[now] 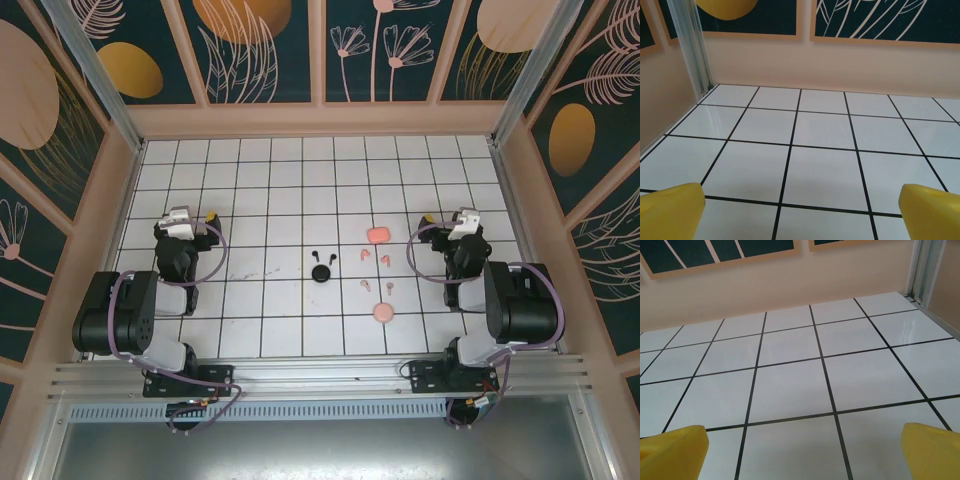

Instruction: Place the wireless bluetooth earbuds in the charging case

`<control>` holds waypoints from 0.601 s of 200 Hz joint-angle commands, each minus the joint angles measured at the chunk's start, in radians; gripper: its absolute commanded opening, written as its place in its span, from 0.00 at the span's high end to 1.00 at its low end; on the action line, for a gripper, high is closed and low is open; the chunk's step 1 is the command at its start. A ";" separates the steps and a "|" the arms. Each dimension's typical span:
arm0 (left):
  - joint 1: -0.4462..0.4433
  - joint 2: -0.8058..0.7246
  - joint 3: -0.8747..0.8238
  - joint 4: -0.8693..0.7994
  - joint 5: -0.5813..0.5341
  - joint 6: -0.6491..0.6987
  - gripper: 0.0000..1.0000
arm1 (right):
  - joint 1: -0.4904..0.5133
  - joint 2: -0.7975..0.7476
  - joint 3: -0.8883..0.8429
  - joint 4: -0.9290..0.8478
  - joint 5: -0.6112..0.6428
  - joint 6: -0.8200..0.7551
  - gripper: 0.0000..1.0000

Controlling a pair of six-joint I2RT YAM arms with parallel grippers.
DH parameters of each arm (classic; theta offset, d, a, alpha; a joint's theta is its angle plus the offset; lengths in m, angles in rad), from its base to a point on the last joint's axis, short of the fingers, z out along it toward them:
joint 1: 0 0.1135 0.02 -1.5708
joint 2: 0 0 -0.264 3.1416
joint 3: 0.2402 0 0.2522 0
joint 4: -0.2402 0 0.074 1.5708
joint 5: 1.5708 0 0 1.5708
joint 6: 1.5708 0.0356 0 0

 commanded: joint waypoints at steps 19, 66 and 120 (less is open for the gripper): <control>0.005 0.000 0.003 0.013 0.003 -0.016 0.01 | -0.008 0.005 0.017 0.017 -0.018 -0.012 0.01; 0.006 0.000 0.004 0.013 0.004 -0.016 0.01 | -0.008 0.004 0.017 0.016 -0.019 -0.010 0.01; 0.006 0.004 0.012 0.001 0.004 -0.017 0.01 | -0.012 0.005 0.018 0.014 -0.025 -0.008 0.01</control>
